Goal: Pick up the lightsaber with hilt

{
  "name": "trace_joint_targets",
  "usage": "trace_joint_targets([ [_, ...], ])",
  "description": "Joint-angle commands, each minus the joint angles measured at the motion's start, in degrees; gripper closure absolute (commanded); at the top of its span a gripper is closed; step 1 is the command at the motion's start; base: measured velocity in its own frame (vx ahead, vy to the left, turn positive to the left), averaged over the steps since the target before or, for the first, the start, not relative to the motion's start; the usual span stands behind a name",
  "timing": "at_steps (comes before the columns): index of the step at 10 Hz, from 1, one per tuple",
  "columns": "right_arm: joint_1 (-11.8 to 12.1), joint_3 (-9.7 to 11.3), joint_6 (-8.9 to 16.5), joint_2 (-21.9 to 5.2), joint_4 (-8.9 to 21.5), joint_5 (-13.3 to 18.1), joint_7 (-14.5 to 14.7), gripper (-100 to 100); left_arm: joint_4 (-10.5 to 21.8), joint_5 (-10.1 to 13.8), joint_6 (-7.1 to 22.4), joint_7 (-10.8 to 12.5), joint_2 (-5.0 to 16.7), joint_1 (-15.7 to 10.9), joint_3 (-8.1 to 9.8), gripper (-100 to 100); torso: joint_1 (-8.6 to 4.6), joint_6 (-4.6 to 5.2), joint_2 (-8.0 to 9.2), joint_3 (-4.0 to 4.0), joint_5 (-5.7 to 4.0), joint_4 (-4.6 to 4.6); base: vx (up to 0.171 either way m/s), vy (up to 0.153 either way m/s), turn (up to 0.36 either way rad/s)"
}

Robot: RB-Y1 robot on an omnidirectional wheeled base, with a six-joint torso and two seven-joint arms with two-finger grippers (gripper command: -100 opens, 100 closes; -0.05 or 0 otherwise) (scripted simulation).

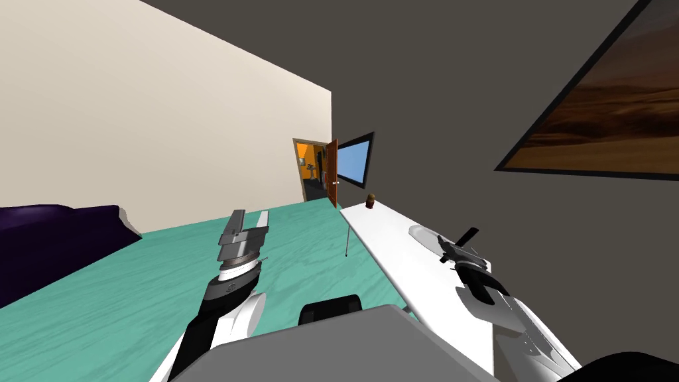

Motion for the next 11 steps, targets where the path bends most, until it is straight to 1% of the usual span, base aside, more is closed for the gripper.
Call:
trace_joint_targets([
  [1, 0.0, 0.0, 0.0, 0.0, 0.0, 0.0, 0.0, -100, 0.0, 0.0, 0.0, 0.0, 0.0, 0.0, 0.0, 0, 0.0, 0.0, 0.0, 0.0, 0.0, 0.0, -0.041, -0.016, 0.023],
  [2, 0.0, 0.1, 0.1, -0.1, 0.0, 0.0, -0.1, 0, 0.0, 0.0, 0.0, 0.0, 0.0, 0.0, 0.0, 0, 0.07, 0.03, -0.17, -0.09, 0.01, -0.03, -0.008, -0.003, -0.005],
  [3, -2.8, 1.8, 0.5, 1.6, 1.6, 2.6, 0.5, -100, 0.0, 0.0, 0.0, 0.0, 0.0, 0.0, 0.0, 0, 0.12, 0.02, -0.31, -0.17, 0.02, -0.07, -0.026, -0.042, -0.366],
  [4, -4.0, 1.8, 0.5, 1.6, 1.6, 2.6, 0.5, -100, 0.0, 0.0, 0.0, 0.0, 0.0, 0.0, 0.01, 0, 0.01, 0.09, -0.31, -0.18, -0.02, -0.08, -0.035, -0.039, -0.176],
  [5, -6.2, 3.6, 0.9, 3.3, 3.1, 5.1, 1.1, -100, 0.0, 0.0, 0.0, 0.0, 0.0, 0.0, 0.0, 0, 0.0, 0.0, -0.3, -0.17, 0.0, -0.07, -0.051, -0.049, -0.296],
  [6, -8.0, 3.6, 0.9, 3.3, 3.1, 5.2, 1.1, -100, 0.0, 0.0, 0.0, 0.0, 0.0, 0.0, 0.01, 0, -0.03, 0.06, -0.25, -0.15, -0.03, -0.07, -0.034, -0.042, -0.136],
  [7, -9.5, 5.4, 1.3, 5.0, 4.7, 7.5, 1.7, -100, 0.0, 0.0, 0.0, 0.0, 0.0, 0.0, 0.0, 0, 0.0, 0.0, -0.28, -0.16, -0.01, -0.06, -0.025, -0.067, -0.363],
  [8, -10.3, 5.4, 1.3, 5.0, 4.7, 7.8, 1.7, -100, 0.0, 0.0, 0.0, 0.0, 0.0, 0.0, 0.01, 0, -0.06, 0.09, -0.29, -0.17, -0.03, -0.07, -0.019, -0.055, -0.135],
  [9, -12.0, 5.4, 1.3, 5.0, 4.7, 7.8, 1.7, -100, 0.0, 0.0, 0.0, 0.0, 0.0, 0.0, 0.0, 0, -0.04, -0.02, -0.34, -0.19, -0.02, -0.07, -0.007, -0.03, 0.057],
  [10, -13.9, 7.1, 1.7, 6.7, 6.3, 10.4, 2.3, -100, 0.0, 0.0, 0.0, 0.0, 0.0, 0.0, 0.0, 0, 0.04, -0.03, -0.38, -0.22, 0.01, -0.08, -0.023, -0.052, -0.309],
  [11, -16.0, 7.1, 1.7, 6.7, 6.3, 10.4, 2.3, -100, 0.0, 0.0, 0.0, 0.0, 0.0, 0.0, 0.01, 0, -0.01, 0.06, -0.35, -0.21, -0.02, -0.09, -0.026, -0.043, -0.172],
])
